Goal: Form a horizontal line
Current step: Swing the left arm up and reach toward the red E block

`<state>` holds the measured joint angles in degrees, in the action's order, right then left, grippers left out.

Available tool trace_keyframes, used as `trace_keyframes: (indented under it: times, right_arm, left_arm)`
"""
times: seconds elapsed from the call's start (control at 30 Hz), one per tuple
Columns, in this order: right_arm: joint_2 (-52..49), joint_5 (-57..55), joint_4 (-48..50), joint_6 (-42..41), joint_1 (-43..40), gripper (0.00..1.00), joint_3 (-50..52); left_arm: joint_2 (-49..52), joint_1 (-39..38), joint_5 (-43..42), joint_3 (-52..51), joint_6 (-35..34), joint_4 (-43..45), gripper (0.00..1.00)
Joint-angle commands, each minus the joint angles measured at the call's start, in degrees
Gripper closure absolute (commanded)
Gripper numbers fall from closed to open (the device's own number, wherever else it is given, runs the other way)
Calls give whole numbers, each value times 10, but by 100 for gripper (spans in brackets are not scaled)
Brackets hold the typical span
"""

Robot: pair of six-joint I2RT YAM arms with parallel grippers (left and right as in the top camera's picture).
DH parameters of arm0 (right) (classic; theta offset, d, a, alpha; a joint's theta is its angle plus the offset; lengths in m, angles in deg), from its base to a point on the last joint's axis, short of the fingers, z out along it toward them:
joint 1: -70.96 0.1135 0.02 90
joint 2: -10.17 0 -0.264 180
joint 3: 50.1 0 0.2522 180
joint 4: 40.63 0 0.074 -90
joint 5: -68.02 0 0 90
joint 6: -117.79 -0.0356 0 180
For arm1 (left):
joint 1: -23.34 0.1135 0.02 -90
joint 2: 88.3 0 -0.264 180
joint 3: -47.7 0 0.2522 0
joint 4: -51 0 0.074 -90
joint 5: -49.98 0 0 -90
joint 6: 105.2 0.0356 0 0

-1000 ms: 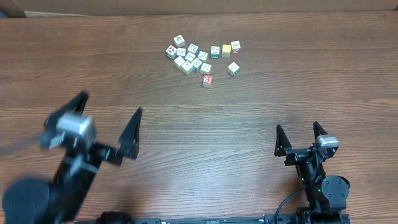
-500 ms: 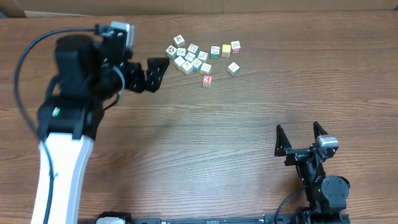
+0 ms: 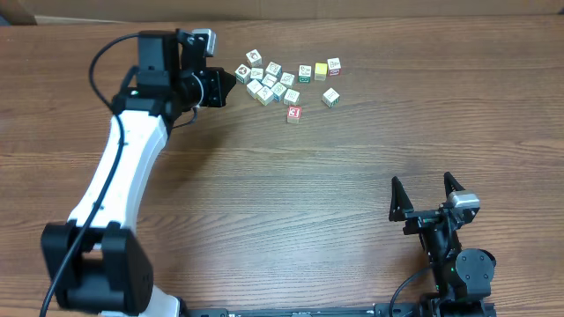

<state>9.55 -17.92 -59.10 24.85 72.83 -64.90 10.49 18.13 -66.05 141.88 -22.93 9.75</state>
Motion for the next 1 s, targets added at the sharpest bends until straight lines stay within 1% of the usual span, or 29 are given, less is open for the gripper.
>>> trace_keyframes:
  times: [0.0,0.1,0.27,0.37,0.53,0.6,0.77,0.87,0.9,0.97]
  right_arm:
    - [4,-5,2,4,-3,0,6]
    - [4,-5,2,4,-3,0,6]
    - [4,-5,2,4,-3,0,6]
    - [4,-5,2,4,-3,0,6]
    - [4,-5,2,4,-3,0,6]
    - [4,-5,2,4,-3,0,6]
    - [4,-5,2,4,-3,0,6]
    - [4,-5,2,4,-3,0,6]
    - [4,-5,2,4,-3,0,6]
    - [4,-5,2,4,-3,0,6]
  left_arm:
    - [34,-22,38,12,-13,16,90]
    - [60,-45,89,12,-13,35,82]
    - [80,-82,183,12,6,58,73]
    - [89,-107,236,12,18,70,73]
    - [111,-141,276,12,50,88,72]
    - [119,-151,296,12,50,94,74]
    - [136,-156,292,12,49,92,77]
    - [141,-156,285,12,23,63,79]
    - [142,-156,284,12,7,50,80]
    - [142,-156,278,12,-27,38,81]
